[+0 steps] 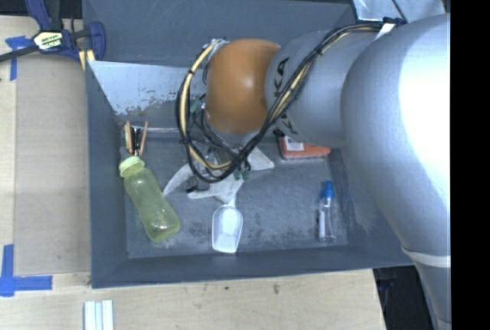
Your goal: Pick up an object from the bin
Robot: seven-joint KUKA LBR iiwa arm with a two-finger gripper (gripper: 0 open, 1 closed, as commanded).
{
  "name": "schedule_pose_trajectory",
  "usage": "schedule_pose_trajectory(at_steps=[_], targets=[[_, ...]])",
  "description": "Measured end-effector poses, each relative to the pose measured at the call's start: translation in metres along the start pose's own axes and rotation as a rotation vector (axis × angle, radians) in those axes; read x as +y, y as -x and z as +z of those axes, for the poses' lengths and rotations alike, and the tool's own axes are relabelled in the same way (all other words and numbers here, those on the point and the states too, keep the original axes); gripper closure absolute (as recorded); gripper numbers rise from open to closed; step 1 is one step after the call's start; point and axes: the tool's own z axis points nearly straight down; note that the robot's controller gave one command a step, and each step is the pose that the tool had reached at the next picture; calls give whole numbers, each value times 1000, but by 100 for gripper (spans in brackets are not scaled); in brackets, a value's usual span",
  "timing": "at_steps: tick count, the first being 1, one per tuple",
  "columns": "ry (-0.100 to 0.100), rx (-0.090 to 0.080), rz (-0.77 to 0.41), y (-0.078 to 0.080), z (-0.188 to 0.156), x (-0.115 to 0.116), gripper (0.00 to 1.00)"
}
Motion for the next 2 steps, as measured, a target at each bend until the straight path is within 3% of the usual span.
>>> schedule_pose_trajectory(at_steps=[1, 2], targets=[[0, 0, 0, 0, 0, 0, 100], [-1, 0, -10, -2, -127, 14, 100]])
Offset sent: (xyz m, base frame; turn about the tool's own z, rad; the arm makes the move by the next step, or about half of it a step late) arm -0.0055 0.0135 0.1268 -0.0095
